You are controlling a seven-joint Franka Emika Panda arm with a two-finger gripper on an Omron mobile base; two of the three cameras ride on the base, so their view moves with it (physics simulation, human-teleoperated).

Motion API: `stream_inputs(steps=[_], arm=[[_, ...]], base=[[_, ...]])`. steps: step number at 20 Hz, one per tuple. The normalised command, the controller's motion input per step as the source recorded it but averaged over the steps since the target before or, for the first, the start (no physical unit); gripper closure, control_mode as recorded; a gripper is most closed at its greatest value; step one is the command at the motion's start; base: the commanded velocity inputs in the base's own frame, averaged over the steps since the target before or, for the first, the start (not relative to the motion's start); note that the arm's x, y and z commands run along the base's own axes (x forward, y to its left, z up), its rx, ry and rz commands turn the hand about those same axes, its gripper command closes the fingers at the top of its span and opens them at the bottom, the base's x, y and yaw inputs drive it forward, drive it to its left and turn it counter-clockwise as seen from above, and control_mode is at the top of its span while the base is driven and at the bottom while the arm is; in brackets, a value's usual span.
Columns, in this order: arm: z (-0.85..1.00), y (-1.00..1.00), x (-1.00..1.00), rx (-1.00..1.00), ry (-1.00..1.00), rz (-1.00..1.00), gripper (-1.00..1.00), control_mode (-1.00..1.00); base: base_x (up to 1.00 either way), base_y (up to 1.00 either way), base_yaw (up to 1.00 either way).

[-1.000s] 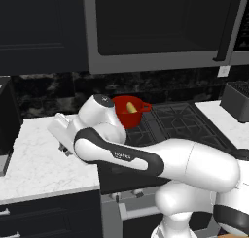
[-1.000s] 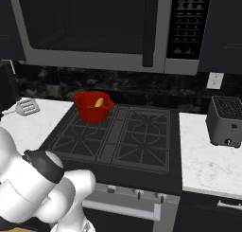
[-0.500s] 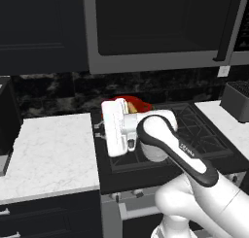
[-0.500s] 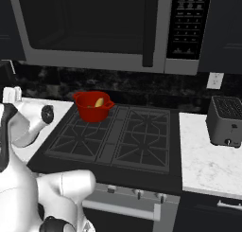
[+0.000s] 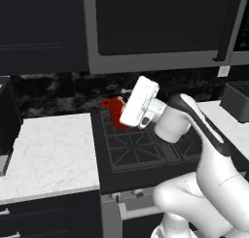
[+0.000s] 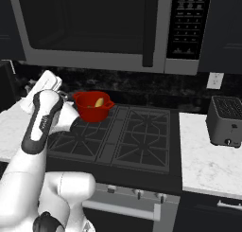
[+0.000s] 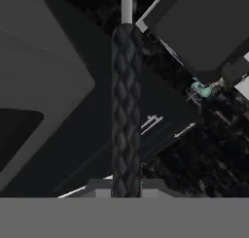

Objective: Put the broccoli and cucumber in the pot. Retrieve the spatula and lightly stir the vegetables in the pot.

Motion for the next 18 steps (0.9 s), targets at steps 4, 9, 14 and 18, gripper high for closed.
stream_inputs(steps=[4,9,14,18], arm=[[-0.01,-0.71,0.97,0.21,0.24,-0.01,1.00,-1.00],[-0.01,-0.40,0.84,0.05,0.07,0.00,1.00,-1.00],[-0.12,-0.65,0.12,0.27,0.00,0.00,1.00,-1.00],[-0.03,-0.71,0.21,0.40,0.00,0.00,1.00,-1.00]], base=[[0.00,0.00,0.00],[0.00,0.00,0.00],[0.00,0.00,0.00],[0.00,0.00,0.00]])
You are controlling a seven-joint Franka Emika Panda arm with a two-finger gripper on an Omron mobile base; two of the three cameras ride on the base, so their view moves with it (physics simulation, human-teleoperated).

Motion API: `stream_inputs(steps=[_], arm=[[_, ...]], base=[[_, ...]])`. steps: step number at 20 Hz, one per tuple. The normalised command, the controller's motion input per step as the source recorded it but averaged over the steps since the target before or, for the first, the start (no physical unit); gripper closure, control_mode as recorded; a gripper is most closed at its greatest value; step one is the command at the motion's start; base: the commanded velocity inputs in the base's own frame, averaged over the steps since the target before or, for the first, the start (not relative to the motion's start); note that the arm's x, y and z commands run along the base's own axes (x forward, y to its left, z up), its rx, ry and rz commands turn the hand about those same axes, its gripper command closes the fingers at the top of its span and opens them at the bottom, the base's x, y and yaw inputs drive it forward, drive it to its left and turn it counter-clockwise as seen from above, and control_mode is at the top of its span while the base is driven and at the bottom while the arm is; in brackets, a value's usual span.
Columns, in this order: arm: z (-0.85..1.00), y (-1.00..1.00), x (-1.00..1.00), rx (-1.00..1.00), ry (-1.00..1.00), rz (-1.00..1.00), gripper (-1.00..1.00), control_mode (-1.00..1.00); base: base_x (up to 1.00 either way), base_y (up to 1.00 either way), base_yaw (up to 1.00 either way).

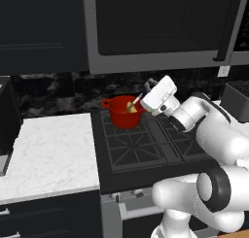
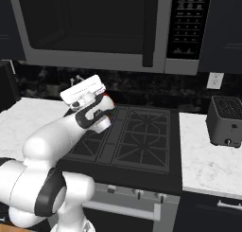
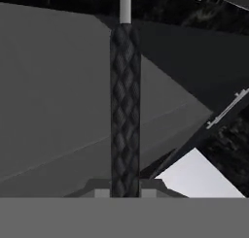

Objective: Put the broccoli and cucumber in the pot. Retrieve the spatula and lightly stir the vegetables in the pot.

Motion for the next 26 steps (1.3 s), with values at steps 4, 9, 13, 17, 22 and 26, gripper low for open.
stream_inputs(steps=[4,9,13,17,22,26], arm=[[0.06,-0.62,0.31,0.52,0.09,0.00,1.00,-1.00],[0.01,-0.50,0.34,0.48,0.16,0.00,1.00,-1.00],[0.00,-0.27,0.39,0.22,0.23,0.00,1.00,-1.00],[-0.01,-0.03,0.42,-0.05,0.20,0.00,1.00,-1.00],[-0.17,-0.02,0.44,-0.15,0.16,0.00,1.00,-1.00],[-0.56,-0.02,0.34,-0.13,0.20,0.00,1.00,-1.00]], base=[[0.00,0.00,0.00],[0.00,0.00,0.00],[0.00,0.00,0.00],[0.00,0.00,0.00],[0.00,0.00,0.00],[0.00,0.00,0.00]])
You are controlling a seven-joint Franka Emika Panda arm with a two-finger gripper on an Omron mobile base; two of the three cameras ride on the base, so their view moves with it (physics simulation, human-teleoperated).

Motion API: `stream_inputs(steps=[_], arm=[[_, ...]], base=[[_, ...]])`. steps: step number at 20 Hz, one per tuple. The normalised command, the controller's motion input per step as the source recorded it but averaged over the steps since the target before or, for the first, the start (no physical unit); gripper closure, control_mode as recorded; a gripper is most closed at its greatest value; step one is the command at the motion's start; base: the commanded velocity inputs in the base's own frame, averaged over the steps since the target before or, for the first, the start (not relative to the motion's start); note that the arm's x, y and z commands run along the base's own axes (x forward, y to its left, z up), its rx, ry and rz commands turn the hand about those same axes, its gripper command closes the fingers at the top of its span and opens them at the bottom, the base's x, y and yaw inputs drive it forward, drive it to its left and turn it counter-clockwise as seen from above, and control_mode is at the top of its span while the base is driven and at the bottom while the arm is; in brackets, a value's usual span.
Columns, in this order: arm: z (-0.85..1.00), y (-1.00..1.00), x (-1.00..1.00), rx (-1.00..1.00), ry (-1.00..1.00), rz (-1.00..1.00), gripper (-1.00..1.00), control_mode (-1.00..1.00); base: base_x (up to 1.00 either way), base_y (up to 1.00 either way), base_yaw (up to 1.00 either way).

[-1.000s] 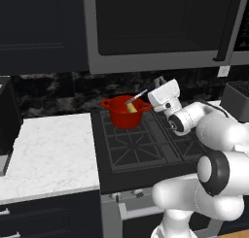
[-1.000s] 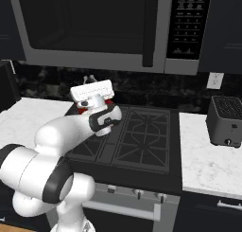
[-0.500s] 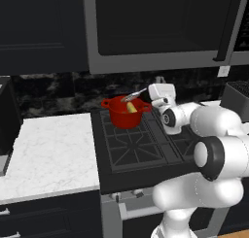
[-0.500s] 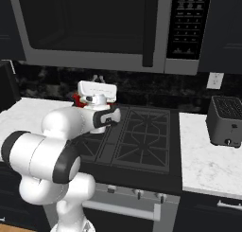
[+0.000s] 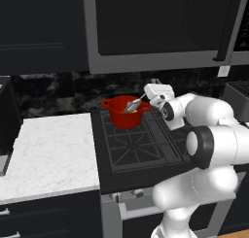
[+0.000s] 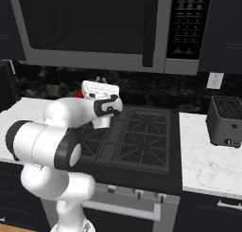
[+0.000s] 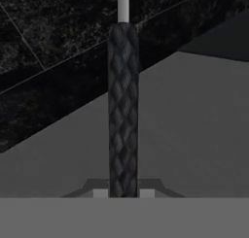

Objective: Put the broccoli and cucumber in the pot. Retrieve the spatula and lightly stir the vegetables in the pot.

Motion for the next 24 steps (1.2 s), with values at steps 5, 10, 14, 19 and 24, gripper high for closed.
stream_inputs(steps=[5,10,14,19,24], arm=[[-0.41,0.00,0.36,-0.07,0.15,0.00,1.00,-1.00],[-0.10,0.00,0.24,-0.01,0.06,0.00,1.00,-1.00],[-0.14,0.02,0.10,-0.08,0.00,0.00,1.00,-1.00],[-0.48,0.01,0.48,-0.12,0.00,0.00,1.00,-1.00],[-0.59,0.02,0.65,-0.12,0.00,0.00,1.00,-1.00]], base=[[0.00,0.00,0.00],[0.00,0.00,0.00],[0.00,0.00,0.00],[0.00,0.00,0.00],[0.00,0.00,0.00]])
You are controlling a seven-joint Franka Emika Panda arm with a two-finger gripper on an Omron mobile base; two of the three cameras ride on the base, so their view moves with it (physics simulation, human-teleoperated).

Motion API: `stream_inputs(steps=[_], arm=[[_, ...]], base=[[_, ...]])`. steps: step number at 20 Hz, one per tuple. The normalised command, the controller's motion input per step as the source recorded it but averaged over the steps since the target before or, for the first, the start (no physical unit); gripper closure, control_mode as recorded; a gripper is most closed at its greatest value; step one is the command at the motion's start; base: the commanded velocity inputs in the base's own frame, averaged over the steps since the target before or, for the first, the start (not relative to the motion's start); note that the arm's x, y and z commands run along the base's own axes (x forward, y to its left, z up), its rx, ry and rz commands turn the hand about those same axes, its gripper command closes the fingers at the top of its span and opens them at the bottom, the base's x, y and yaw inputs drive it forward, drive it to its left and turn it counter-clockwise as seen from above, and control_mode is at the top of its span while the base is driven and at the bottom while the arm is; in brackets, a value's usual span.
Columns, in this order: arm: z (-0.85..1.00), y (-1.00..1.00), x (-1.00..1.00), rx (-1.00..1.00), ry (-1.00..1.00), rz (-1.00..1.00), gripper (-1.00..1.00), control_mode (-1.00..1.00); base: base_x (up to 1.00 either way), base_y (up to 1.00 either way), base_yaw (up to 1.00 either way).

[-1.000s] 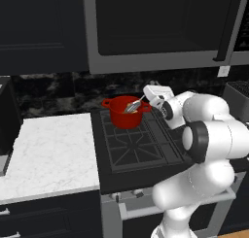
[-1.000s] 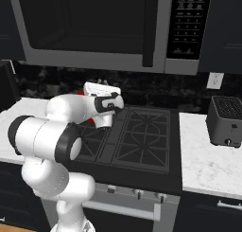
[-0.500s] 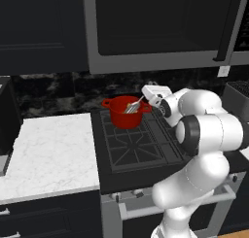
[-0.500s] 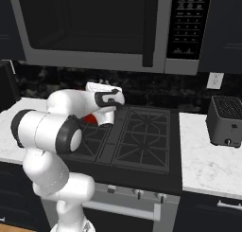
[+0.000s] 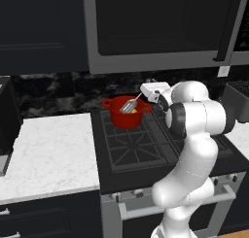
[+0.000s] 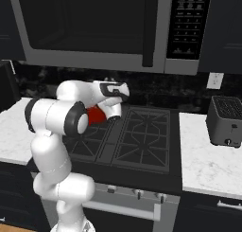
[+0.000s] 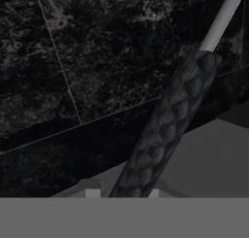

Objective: Put the broccoli and cucumber in the pot. Retrieve the spatula and lightly stir the vegetables in the pot.

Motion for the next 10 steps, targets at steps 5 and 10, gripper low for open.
stream_inputs(steps=[5,10], arm=[[-0.01,0.01,0.31,-0.07,-0.10,-0.02,1.00,-1.00],[0.19,0.00,-0.01,-0.02,-0.26,-0.01,1.00,-1.00]], base=[[0.00,0.00,0.00],[0.00,0.00,0.00]])
